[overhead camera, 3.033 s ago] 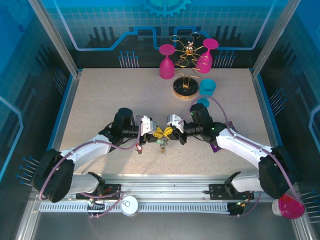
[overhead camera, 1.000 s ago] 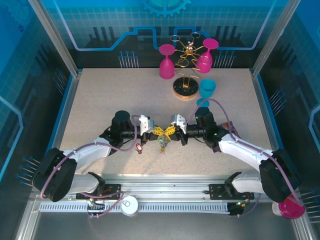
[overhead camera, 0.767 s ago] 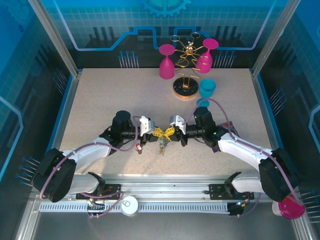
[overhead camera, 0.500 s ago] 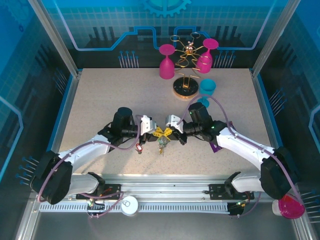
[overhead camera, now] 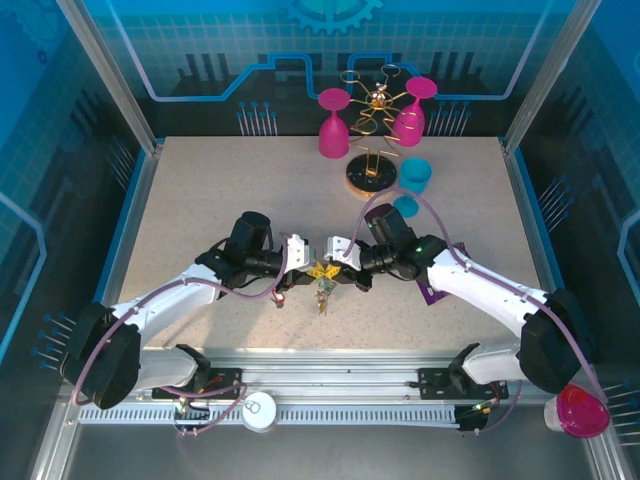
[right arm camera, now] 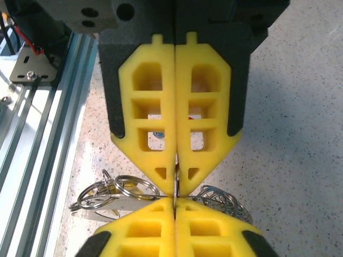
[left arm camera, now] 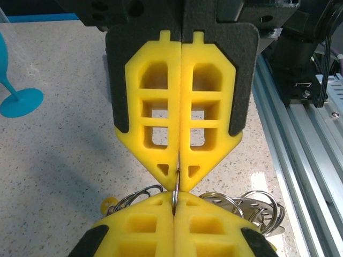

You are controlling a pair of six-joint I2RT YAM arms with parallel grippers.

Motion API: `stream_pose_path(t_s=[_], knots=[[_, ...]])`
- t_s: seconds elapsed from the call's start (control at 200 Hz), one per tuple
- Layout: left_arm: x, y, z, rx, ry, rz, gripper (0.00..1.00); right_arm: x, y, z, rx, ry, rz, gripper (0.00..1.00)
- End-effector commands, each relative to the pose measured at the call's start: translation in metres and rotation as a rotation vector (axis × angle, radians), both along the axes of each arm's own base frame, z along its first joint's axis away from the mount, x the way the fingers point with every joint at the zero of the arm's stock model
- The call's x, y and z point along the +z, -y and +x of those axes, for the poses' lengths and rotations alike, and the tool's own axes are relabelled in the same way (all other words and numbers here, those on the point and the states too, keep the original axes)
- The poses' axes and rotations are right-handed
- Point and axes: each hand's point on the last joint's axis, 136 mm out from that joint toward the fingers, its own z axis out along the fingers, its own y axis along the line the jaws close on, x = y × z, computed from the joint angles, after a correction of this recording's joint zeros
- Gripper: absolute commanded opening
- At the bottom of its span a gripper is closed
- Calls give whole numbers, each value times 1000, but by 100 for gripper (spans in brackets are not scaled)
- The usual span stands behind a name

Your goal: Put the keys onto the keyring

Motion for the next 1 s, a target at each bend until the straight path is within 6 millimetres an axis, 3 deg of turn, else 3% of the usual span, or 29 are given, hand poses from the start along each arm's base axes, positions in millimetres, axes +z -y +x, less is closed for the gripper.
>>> stream_pose_path(t_s=[0.0, 0.13, 0.27, 0.51, 0.735, 0.996], knots=[[6, -1, 4, 18, 80, 12, 0, 39, -6, 0, -9, 69, 150, 31], [3, -6, 12, 84, 132, 11, 0, 40, 25, 21, -216, 46, 197, 44], [7, -12, 29, 174, 186, 9, 0, 37, 59, 42, -451, 51, 178, 47], [19, -37, 67, 393, 269, 28, 0, 27, 76, 57, -620, 2, 116, 43], [33, -69, 97, 595, 283, 39, 0, 12, 58, 66, -672, -66, 83, 39], [27, -95, 124, 752, 242, 61, 0, -23, -3, 50, -638, -171, 26, 38]])
